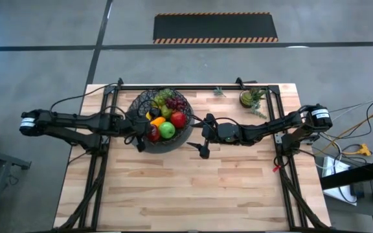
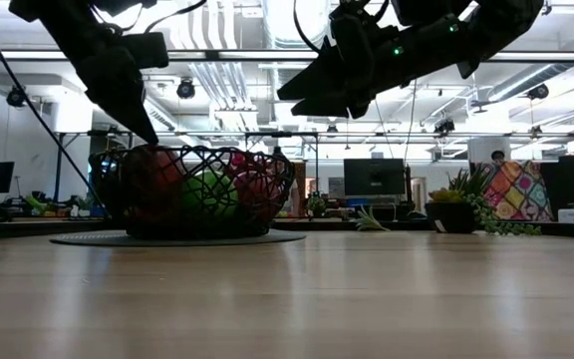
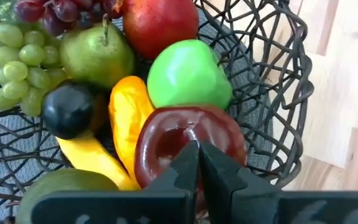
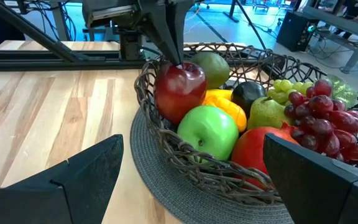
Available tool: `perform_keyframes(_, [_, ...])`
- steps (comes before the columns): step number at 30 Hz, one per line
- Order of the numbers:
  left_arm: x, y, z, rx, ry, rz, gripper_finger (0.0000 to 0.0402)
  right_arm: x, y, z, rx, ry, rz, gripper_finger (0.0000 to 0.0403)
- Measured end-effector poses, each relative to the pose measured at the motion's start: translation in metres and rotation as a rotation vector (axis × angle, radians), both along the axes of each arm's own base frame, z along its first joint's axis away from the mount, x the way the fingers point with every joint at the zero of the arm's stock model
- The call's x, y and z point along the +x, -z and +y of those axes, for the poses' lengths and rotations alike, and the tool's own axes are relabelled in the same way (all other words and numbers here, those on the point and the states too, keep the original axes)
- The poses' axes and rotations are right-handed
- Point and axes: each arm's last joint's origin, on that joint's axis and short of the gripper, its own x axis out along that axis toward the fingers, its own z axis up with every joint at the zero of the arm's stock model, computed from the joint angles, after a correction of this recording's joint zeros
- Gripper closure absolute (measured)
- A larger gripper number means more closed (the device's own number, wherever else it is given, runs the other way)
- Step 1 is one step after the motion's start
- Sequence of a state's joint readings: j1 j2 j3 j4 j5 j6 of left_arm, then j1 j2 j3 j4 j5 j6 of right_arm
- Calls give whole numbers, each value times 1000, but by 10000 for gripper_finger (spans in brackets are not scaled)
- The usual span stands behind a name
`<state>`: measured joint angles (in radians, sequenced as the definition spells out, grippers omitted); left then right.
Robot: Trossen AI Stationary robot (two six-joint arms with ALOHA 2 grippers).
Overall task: Build produce basket
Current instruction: Put the red apple into the basket, then return to Home Position
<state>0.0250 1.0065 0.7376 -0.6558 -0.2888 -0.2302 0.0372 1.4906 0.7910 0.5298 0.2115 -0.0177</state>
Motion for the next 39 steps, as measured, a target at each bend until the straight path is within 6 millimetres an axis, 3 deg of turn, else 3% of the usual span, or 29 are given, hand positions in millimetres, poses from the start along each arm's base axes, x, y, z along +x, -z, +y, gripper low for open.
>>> perform_keyframes(26, [1, -2, -1, -12, 50, -34, 401, 0, 0, 0, 0, 0, 0, 35])
perform_keyframes(36, [-7, -13, -2, -9, 51, -109, 401, 0, 0, 0, -17, -7, 3, 35])
perform_keyframes(39, [-10, -20, -7, 23, 123, -193, 401, -1, 1, 0, -56, -18, 5, 35])
